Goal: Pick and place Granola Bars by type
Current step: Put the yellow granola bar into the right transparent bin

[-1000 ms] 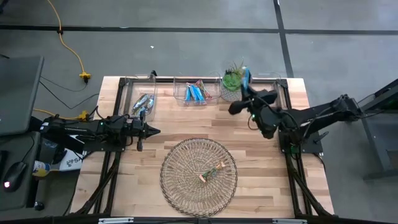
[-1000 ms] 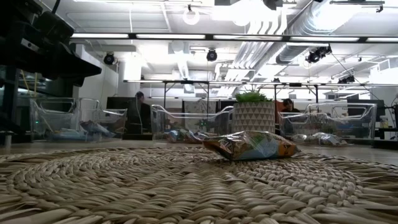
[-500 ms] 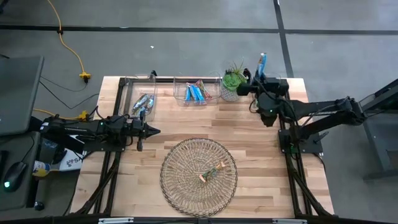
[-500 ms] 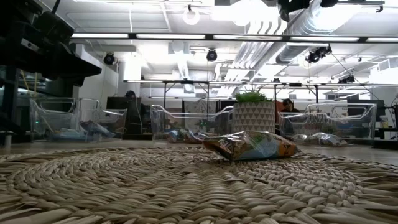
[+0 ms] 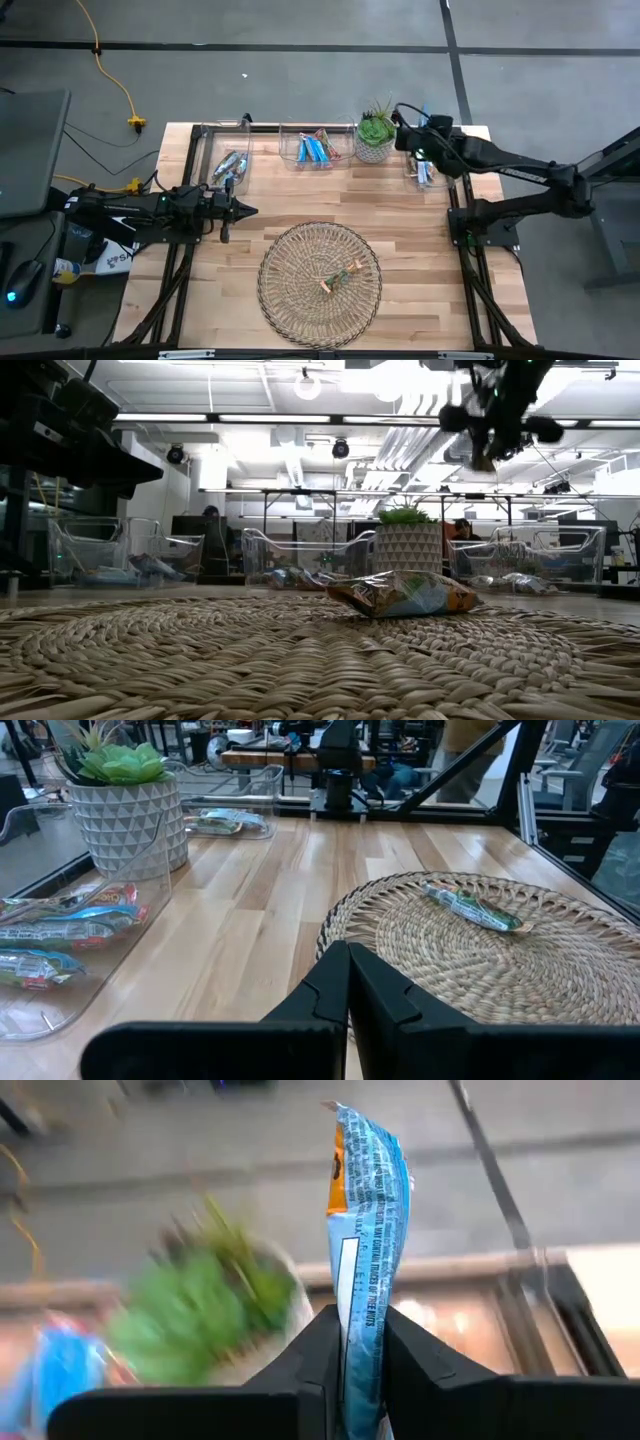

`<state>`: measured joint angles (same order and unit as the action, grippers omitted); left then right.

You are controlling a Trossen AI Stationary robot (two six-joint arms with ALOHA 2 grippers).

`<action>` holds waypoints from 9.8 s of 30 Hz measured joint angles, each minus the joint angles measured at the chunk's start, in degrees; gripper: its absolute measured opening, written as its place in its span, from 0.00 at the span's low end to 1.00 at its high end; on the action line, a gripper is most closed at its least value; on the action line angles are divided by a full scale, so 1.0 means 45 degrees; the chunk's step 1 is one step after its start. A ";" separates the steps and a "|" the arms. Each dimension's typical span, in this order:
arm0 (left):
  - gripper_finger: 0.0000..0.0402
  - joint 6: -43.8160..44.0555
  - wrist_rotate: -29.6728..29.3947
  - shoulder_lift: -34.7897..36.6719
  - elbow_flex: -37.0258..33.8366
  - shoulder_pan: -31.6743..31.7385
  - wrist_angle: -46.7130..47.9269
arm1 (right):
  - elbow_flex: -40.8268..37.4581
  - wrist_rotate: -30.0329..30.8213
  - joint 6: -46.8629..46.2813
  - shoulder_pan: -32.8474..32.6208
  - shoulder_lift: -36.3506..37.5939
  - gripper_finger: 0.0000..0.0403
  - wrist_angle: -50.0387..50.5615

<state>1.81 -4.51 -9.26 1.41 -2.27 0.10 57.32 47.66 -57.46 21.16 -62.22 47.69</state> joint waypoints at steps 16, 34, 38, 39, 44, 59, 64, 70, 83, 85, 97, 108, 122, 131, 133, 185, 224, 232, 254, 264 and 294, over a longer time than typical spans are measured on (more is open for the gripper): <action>0.00 0.0000 -0.0001 0.0005 0.0002 -0.0001 0.0000 | -0.5079 -0.4505 -0.2182 0.2272 -0.0024 0.12 -0.2586; 0.00 -0.0001 0.0000 0.0000 0.0000 0.0001 0.0000 | -0.6300 -0.4903 -0.1140 0.2566 -0.0019 0.21 -0.4286; 0.00 0.0003 0.0000 0.0000 0.0000 -0.0004 0.0000 | -0.6300 -0.5044 -0.0908 0.2566 -0.0019 0.28 -0.4289; 0.00 0.0001 0.0000 0.0000 0.0000 -0.0004 0.0000 | -0.6300 -0.5087 -0.0776 0.2566 -0.0009 0.29 -0.4300; 0.00 0.0003 0.0000 0.0005 0.0000 0.0000 0.0000 | -0.6290 -0.5125 -0.0286 0.2566 0.0276 0.37 -0.4511; 0.00 0.0001 0.0000 0.0005 0.0000 -0.0004 0.0000 | -0.3366 -0.5388 0.3422 0.2534 0.0860 0.46 -0.4470; 0.00 0.0001 -0.0002 0.0002 0.0000 -0.0001 0.0000 | -0.1709 -0.6333 0.5589 0.2107 0.0860 0.46 -0.4483; 0.00 0.0004 0.0000 0.0003 0.0000 -0.0004 0.0000 | 0.0158 -0.7110 0.7482 0.0899 0.0860 0.46 -0.4504; 0.00 0.0001 0.0000 0.0000 0.0000 -0.0002 0.0000 | 0.1693 -0.8660 0.8734 -0.3016 0.0832 0.46 -0.6175; 0.00 0.0003 0.0000 0.0001 0.0000 -0.0004 0.0000 | 0.1685 -0.8687 0.9076 -0.3782 0.0708 0.46 -0.6563; 0.00 -0.0001 0.0000 0.0000 0.0000 -0.0001 0.0000 | 0.1661 -0.7422 1.0541 -0.7382 -0.1797 0.46 -0.8076; 0.00 0.0001 0.0000 0.0002 0.0000 -0.0002 0.0002 | 0.1661 -0.9273 1.1800 -0.8334 -0.5247 0.46 -0.8089; 0.00 0.0004 -0.0005 0.0002 0.0000 0.0001 0.0000 | 0.1661 -0.9487 1.4675 -0.9266 -0.7283 0.46 -0.8065; 0.00 0.0003 -0.0004 0.0001 0.0000 -0.0001 0.0000 | 0.1661 -0.9249 1.5650 -1.0019 -0.8547 0.46 -0.7579; 0.00 -0.0001 0.0000 0.0003 0.0000 -0.0001 0.0000 | 0.1661 -0.9247 1.5662 -1.0080 -0.8867 0.46 -0.7256; 0.00 0.0004 -0.0003 0.0002 0.0004 -0.0004 0.0000 | 0.1684 -1.0615 1.3071 -0.9790 -1.0583 0.46 -0.6317; 0.00 0.0001 -0.0005 0.0003 0.0002 -0.0001 0.0000 | 0.3256 -0.9709 1.2190 -0.9803 -1.0748 0.19 -0.6311; 0.00 -0.0001 -0.0005 0.0003 0.0000 -0.0004 0.0000 | 0.5535 -0.7896 1.1551 -0.9790 -1.0735 0.19 -0.6078; 0.00 0.0004 -0.0001 0.0001 0.0000 -0.0003 0.0000 | 1.4498 0.4508 1.2386 -0.9656 -1.0676 0.19 0.1404; 0.00 0.0003 0.0000 0.0005 0.0000 -0.0003 0.0000 | 1.6965 0.6194 0.9170 -0.8183 -1.0254 0.19 0.6720; 0.00 -0.0001 -0.0005 0.0001 0.0000 -0.0004 0.0000 | 0.7136 -0.0006 0.2710 0.0382 -0.1768 0.19 0.9103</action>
<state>1.80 -4.54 -9.25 1.41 -2.28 0.10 89.43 47.64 -45.26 22.88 -70.18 88.65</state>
